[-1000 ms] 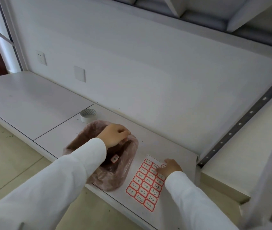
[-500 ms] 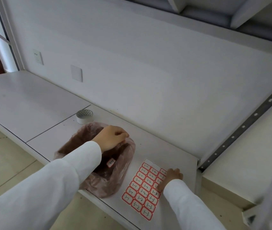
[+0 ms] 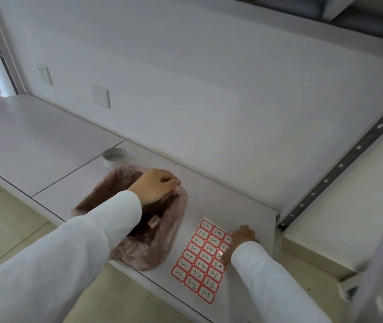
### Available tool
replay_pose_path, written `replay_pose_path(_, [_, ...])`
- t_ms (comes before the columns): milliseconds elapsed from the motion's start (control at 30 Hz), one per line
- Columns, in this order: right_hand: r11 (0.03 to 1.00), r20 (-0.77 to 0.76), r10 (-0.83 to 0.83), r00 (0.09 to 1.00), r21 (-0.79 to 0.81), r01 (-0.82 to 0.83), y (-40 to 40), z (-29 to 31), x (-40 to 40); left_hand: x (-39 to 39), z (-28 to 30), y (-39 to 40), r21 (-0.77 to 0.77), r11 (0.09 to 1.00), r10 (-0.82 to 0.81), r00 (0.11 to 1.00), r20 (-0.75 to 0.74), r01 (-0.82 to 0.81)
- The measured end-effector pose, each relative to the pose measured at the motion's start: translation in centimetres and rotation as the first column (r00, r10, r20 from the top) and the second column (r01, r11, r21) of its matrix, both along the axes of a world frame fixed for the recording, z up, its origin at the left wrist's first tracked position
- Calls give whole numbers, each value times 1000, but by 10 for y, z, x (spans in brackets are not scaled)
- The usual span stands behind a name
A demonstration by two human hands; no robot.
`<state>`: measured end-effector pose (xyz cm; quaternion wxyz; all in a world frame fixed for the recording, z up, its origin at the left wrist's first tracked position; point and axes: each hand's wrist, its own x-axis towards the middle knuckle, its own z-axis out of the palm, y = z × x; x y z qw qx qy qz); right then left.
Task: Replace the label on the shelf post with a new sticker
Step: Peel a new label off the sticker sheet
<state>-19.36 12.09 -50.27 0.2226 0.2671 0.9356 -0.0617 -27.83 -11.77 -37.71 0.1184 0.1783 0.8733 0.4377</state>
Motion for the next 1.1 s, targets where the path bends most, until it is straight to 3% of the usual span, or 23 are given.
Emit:
replay_pose_path(67, [997,-37,-5,999,-71,3,-3,7,0,2,0,1,-3,1000,-2,1000,5,2])
replay_pose_path(200, [910,-244,-180,953,-410,66,-8,45,-4,10,7,11,11,1000,-21,999,42,21])
replay_pose_path(433, [727,-578,-410,706,-674,-130,-29,153,36,65,46,56,4,996,-90,985,-146,92])
replay_pose_path(567, [666,-656,-492,572,-707,-239,-39,203,86,117,65,74,71,992,-79,955,-284,104])
replay_pose_path(733, [685,-684,-461,565,-679,-264,-48,231,148,176,75,87,134,990,18,917,-399,38])
replay_pose_path(933, [820,-754,-369,544,-540,-192,-61,227,197,218,81,86,-60,991,-132,836,-533,118])
replay_pose_path(1100, [849,-803,-358,476,-492,-192,-53,232,215,244,88,98,-62,990,-137,817,-560,124])
